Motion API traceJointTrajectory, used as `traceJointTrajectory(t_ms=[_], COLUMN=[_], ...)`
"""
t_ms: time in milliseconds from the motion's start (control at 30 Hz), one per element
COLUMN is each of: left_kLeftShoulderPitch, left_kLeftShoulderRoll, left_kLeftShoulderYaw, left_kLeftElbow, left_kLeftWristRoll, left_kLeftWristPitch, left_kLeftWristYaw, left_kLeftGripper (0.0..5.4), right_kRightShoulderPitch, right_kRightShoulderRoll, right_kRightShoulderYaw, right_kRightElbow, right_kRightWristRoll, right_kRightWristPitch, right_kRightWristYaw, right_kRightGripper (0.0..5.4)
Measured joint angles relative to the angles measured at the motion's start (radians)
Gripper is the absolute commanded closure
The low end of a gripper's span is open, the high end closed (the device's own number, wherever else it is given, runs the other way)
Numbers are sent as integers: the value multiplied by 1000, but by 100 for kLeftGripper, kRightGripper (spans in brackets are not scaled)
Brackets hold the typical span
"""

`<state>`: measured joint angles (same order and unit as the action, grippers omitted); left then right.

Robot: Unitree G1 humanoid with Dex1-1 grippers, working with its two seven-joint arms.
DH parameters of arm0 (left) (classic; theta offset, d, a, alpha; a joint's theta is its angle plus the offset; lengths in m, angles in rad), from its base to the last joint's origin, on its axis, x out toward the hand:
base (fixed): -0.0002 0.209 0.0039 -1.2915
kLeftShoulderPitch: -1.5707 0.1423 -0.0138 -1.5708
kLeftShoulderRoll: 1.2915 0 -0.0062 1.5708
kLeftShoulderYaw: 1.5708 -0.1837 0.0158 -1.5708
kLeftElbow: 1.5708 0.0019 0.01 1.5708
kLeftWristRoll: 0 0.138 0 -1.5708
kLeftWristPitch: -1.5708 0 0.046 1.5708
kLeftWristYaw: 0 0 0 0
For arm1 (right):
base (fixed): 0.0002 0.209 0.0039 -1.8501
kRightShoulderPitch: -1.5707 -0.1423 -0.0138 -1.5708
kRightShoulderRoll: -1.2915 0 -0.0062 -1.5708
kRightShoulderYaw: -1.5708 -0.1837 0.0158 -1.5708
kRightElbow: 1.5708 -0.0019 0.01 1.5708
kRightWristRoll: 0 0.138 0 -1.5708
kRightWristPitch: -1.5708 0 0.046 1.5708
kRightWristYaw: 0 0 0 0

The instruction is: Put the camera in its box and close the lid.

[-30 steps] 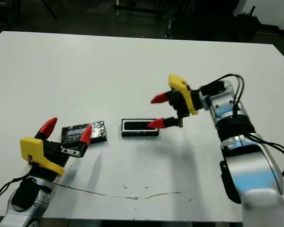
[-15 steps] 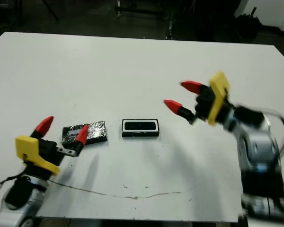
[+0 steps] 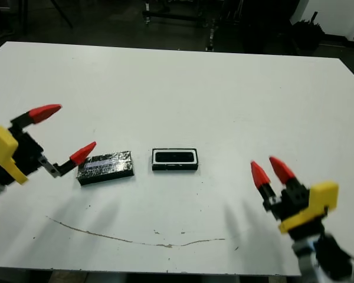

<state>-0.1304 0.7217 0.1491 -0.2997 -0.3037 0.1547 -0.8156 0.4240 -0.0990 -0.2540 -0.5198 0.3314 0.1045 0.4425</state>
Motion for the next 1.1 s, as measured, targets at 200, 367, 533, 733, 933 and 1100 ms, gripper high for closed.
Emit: traceJointTrajectory(t_ms=[200, 367, 533, 733, 933, 1100], left_kLeftShoulderPitch=[-149, -244, -285, -290, -263, -241], left_kLeftShoulderRoll=[64, 65, 62, 59, 47, 47], left_kLeftShoulderYaw=[-53, -125, -189, -240, -289, -340], left_kLeftElbow=[123, 248, 306, 306, 269, 238], left_kLeftWristRoll=[-89, -138, -117, -45, 84, 176], left_kLeftWristPitch=[70, 156, 171, 159, 125, 109], left_kLeftWristYaw=[-203, -359, -422, -410, -304, -269], left_kLeftGripper=[0, 0, 0, 0, 0, 0], right_kRightShoulderPitch=[31, 33, 24, 22, 21, 24], right_kRightShoulderRoll=[11, 9, 4, -6, -11, -12], right_kRightShoulderYaw=[25, 37, 44, 48, 53, 58], right_kRightElbow=[-9, -15, -12, -4, 5, 6], right_kRightWristRoll=[-8, -17, -18, -17, -2, -2], right_kRightWristPitch=[-56, -62, -85, -101, -103, -103], right_kRightWristYaw=[-41, -69, -72, -72, -73, -76], right_kRightGripper=[485, 539, 539, 539, 539, 539])
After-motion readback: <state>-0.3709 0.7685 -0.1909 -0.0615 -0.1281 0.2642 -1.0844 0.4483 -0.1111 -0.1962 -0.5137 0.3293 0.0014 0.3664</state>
